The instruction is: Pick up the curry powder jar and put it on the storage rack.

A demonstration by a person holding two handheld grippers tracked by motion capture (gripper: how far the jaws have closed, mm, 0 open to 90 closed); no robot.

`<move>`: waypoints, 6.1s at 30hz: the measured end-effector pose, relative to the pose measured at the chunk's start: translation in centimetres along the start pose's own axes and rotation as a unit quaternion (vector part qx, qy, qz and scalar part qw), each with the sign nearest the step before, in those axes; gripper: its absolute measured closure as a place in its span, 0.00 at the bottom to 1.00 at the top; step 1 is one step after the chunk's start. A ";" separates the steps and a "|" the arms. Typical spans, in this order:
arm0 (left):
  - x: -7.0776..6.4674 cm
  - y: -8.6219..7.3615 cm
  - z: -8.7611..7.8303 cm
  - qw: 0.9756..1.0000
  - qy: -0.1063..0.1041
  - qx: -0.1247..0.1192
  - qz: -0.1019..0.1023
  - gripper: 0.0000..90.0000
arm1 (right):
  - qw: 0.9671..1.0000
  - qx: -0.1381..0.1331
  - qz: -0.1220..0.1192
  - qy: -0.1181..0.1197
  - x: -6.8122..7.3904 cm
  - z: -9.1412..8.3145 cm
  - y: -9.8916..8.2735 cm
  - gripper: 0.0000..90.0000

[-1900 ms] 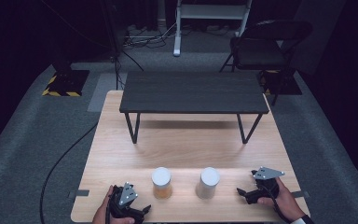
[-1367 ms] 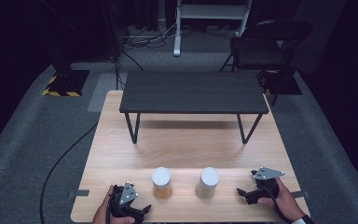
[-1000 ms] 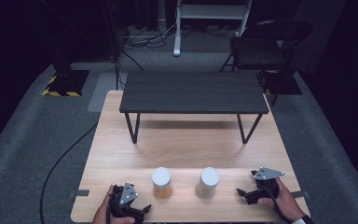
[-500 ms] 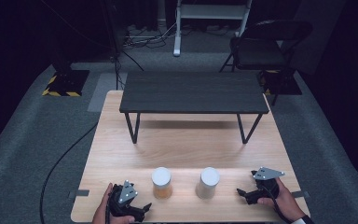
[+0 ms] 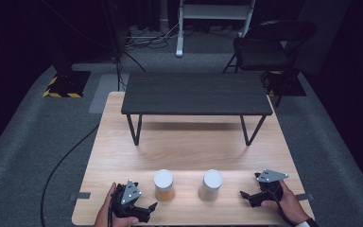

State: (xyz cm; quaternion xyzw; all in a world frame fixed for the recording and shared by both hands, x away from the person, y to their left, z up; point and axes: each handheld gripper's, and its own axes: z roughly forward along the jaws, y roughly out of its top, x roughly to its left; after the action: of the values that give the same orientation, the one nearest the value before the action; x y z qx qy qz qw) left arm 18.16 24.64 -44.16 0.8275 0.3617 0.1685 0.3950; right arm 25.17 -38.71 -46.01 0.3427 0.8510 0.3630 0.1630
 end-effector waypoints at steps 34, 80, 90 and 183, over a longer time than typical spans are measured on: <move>-0.5 2.8 1.9 0.998 -0.038 -0.038 -0.012 0.02 | 1.000 0.000 0.000 0.000 0.0 0.0 0.0 0.00; 0.7 1.7 3.6 0.992 -0.058 -0.115 0.009 0.39 | 1.000 0.000 -0.001 0.001 -0.1 0.0 0.0 0.00; 0.9 2.3 3.6 0.992 -0.065 -0.106 0.009 0.39 | 1.000 0.000 -0.002 0.002 -0.1 0.1 0.1 0.00; 4.1 18.4 0.7 0.975 -0.054 -0.208 0.052 0.39 | 1.000 0.000 -0.002 0.002 -0.1 0.1 0.1 0.00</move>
State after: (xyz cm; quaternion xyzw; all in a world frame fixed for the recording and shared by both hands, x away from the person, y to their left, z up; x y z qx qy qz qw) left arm 29.88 19.39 -30.41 0.7527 0.2532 0.2155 0.5683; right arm 25.32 -38.72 -45.99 0.3398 0.8523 0.3631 0.1620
